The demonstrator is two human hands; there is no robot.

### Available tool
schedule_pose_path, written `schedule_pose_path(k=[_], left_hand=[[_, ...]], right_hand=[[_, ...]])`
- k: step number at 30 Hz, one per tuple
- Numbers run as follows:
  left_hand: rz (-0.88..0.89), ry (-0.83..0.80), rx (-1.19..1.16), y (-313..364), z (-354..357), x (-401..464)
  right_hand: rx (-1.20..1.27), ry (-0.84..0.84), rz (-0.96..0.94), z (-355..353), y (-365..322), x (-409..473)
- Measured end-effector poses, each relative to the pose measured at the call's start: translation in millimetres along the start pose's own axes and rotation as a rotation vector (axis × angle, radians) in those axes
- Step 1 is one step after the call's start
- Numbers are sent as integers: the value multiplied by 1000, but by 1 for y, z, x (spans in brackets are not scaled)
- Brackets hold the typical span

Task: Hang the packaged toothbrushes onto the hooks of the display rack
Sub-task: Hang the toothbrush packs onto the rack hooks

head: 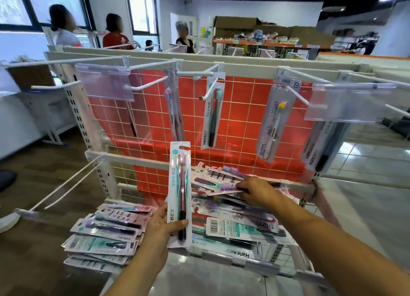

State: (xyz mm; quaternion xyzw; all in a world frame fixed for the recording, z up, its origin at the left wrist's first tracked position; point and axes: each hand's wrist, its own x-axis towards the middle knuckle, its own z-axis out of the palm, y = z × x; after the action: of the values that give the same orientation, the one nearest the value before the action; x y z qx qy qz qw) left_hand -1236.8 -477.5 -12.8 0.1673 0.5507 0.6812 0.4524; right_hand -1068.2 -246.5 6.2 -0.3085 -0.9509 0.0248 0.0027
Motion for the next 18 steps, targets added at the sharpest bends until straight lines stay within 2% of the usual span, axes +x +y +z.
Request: schedule_pose_path(k=[7,13,18], left_hand=[[16,-4,18,0,-1,-4],[32,-30,8,4,4,-7],[12,-51,6,4,7,-8]], right_hand=[[-78,123,-34,-1,-2,-8],[-194,397,-158,-7,-2,-14],[-200,488,-197,-18,-7,-25]])
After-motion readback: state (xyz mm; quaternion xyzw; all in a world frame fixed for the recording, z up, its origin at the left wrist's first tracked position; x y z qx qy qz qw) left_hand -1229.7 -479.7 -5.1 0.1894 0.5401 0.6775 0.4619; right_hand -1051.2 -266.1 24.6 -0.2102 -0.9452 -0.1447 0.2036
